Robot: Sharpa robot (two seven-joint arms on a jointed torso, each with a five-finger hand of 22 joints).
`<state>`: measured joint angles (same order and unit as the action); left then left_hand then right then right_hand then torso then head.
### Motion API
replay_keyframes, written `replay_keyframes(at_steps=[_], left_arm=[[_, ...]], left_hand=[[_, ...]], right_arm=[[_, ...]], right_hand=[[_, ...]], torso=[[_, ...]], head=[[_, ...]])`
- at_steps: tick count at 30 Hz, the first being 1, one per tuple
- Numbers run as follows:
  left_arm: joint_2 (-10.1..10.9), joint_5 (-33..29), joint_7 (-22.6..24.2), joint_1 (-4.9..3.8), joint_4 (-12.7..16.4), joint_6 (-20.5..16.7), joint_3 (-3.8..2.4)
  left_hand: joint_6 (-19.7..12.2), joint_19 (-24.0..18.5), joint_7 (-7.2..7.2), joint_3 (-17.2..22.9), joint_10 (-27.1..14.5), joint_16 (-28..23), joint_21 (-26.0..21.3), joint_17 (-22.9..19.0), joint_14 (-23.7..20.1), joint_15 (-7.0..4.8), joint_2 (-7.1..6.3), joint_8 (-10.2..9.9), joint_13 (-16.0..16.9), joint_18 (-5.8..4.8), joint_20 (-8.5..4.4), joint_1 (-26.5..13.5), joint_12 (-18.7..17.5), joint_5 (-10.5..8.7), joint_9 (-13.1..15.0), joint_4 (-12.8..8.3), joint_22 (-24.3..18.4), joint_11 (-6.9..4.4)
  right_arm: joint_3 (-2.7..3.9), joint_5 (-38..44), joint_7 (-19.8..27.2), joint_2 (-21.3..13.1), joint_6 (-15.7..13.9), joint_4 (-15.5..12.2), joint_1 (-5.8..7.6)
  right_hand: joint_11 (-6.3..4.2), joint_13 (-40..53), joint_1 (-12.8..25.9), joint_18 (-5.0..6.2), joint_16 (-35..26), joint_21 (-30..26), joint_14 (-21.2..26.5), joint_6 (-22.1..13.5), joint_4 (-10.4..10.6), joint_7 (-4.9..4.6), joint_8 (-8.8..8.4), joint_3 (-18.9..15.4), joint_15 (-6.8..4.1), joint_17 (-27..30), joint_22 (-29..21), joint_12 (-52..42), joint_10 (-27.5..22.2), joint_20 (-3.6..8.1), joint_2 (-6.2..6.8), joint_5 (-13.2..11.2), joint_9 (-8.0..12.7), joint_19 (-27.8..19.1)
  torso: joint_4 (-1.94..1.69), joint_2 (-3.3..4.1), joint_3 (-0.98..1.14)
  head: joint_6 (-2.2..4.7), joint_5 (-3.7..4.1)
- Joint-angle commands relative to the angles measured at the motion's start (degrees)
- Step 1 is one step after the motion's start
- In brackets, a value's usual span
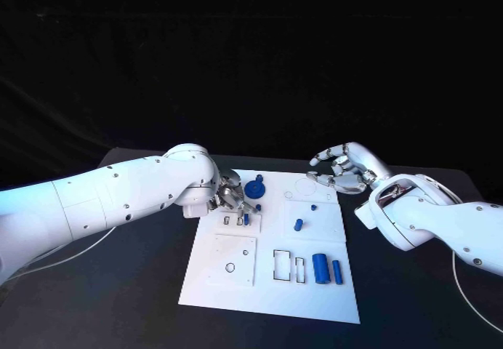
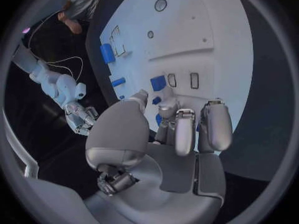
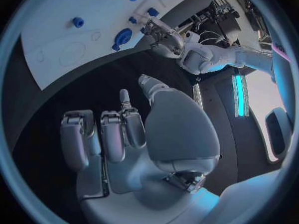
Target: Assemble the parts on the task board
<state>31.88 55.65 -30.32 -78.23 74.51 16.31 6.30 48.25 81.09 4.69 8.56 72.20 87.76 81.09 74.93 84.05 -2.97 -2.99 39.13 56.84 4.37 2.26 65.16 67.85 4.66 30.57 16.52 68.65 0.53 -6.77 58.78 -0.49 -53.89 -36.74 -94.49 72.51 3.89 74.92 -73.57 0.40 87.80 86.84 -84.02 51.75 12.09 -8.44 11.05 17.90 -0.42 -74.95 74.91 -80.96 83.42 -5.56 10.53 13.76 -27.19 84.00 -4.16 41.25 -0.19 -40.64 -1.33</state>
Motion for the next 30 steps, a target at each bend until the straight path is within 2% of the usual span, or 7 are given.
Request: replay_keyframes(at_steps=[1, 17, 21, 24, 25, 26, 30], left_arm=[[-0.13, -0.49, -0.02, -0.06, 0.00, 2.26, -0.01], [-0.53, -0.69, -0.06, -0.02, -0.07, 3.26, 0.00], [-0.50, -0.80, -0.07, 0.00, -0.03, 3.33, 0.00], [-0.48, -0.92, -0.08, 0.01, 0.01, 3.19, 0.01], [-0.47, -1.03, -0.08, 0.01, 0.01, 3.14, 0.01], [-0.46, -1.11, -0.08, 0.01, 0.01, 3.11, 0.01], [-0.47, -1.37, -0.10, 0.02, 0.01, 3.29, 0.01]], left_hand=[[-0.33, 0.47, -0.05, 0.59, -0.23, 0.29, 0.35, 10.37, 4.68, -0.26, 0.05, 0.25, 0.09, -0.36, 0.08, 0.79, -0.04, 0.33, 0.24, 0.15, 0.06, -0.13], [-0.66, 0.49, -0.10, 2.50, -0.24, 0.37, 0.55, 10.59, 4.73, -0.29, -0.07, 0.41, 0.29, -0.40, 0.08, 2.40, 0.06, 0.44, 1.31, 0.15, 0.43, -0.18], [-0.83, 0.47, -0.15, 4.79, -0.30, 0.40, 0.63, 10.66, 4.75, -0.33, -0.39, 0.26, 0.32, -0.41, 0.04, 3.33, 0.02, 0.48, 1.85, 0.22, 0.56, -0.24], [-1.01, 0.53, -0.29, 7.96, -0.40, 0.52, 0.79, 10.96, 4.83, -0.46, -0.67, 0.03, 0.33, -0.45, -0.03, 4.89, -0.05, 0.54, 2.29, 0.04, 0.88, -0.36], [-1.16, 0.51, -0.41, 11.73, -0.49, 0.53, 0.85, 10.99, 4.83, -0.61, -0.92, -0.17, 0.37, -0.46, -0.15, 6.57, -0.12, 0.55, 2.66, -0.14, 0.98, -0.50], [-1.16, 0.51, -0.41, 11.73, -0.49, 0.53, 0.85, 10.99, 4.83, -0.61, -0.92, -0.17, 0.37, -0.46, -0.15, 6.57, -0.12, 0.55, 2.66, -0.14, 0.98, -0.50], [-1.13, 0.47, -0.42, 23.09, -0.39, 0.58, 0.99, 11.16, 4.87, -0.75, -4.02, -0.06, 0.52, -0.46, -0.34, 8.00, -0.20, 0.57, 4.26, -1.18, 1.26, -0.51]], right_arm=[[-0.01, 0.63, -0.22, 0.05, 0.78, 0.04, -0.04], [-0.03, 0.63, -0.28, 0.26, 0.87, 0.27, -0.06], [-0.03, 0.64, -0.38, 0.32, 1.02, 0.52, -0.07], [-0.04, 0.65, -0.42, 0.35, 1.07, 0.71, -0.08], [-0.04, 0.65, -0.42, 0.36, 1.08, 0.75, -0.08], [-0.04, 0.65, -0.43, 0.37, 1.09, 0.78, -0.08], [-0.04, 0.65, -0.40, 0.41, 1.09, 0.85, -0.09]], right_hand=[[-0.16, 6.85, 0.04, 0.63, -0.23, -0.26, -4.23, 0.45, 0.29, -0.06, 0.32, 0.07, 0.09, -7.18, 12.44, 0.25, -0.25, -0.31, 0.04, 0.19, -0.03, 3.61], [-0.20, 6.88, 0.01, 0.63, -0.26, -0.26, -4.23, 0.50, 0.36, -0.03, 0.36, 0.19, 0.06, -7.13, 12.44, 0.22, -0.22, -0.27, -0.01, 0.44, -0.02, 3.61], [-0.20, 6.88, 0.01, 0.63, -0.26, -0.26, -4.23, 0.50, 0.36, -0.03, 0.36, 0.19, 0.06, -7.13, 12.44, 0.22, -0.22, -0.27, -0.01, 0.44, -0.02, 3.61], [-0.20, 6.88, 0.01, 0.63, -0.26, -0.26, -4.23, 0.50, 0.36, -0.03, 0.36, 0.19, 0.06, -7.13, 12.44, 0.22, -0.22, -0.27, -0.01, 0.44, -0.02, 3.61], [-0.20, 6.88, 0.01, 0.63, -0.26, -0.26, -4.23, 0.50, 0.36, -0.03, 0.36, 0.19, 0.06, -7.13, 12.44, 0.22, -0.22, -0.27, -0.01, 0.44, -0.02, 3.61], [-0.20, 6.88, 0.01, 0.63, -0.26, -0.26, -4.23, 0.50, 0.36, -0.03, 0.36, 0.19, 0.06, -7.13, 12.44, 0.22, -0.22, -0.27, -0.01, 0.44, -0.02, 3.61], [-0.20, 6.88, 0.01, 0.63, -0.26, -0.26, -4.23, 0.50, 0.36, -0.03, 0.36, 0.19, 0.06, -7.13, 12.44, 0.22, -0.22, -0.27, -0.01, 0.44, -0.02, 3.61]], torso=[[0.02, 0.00, -0.01], [0.02, 0.12, 0.01], [0.02, 0.12, -0.02], [-0.01, 0.12, -0.04], [-0.03, 0.13, -0.04], [-0.04, 0.12, -0.02], [0.00, 0.06, 0.03]], head=[[-0.07, 0.00], [-0.43, 0.13], [-0.56, 0.17], [-0.69, 0.21], [-0.71, 0.22], [-0.78, 0.22], [-0.86, 0.20]])
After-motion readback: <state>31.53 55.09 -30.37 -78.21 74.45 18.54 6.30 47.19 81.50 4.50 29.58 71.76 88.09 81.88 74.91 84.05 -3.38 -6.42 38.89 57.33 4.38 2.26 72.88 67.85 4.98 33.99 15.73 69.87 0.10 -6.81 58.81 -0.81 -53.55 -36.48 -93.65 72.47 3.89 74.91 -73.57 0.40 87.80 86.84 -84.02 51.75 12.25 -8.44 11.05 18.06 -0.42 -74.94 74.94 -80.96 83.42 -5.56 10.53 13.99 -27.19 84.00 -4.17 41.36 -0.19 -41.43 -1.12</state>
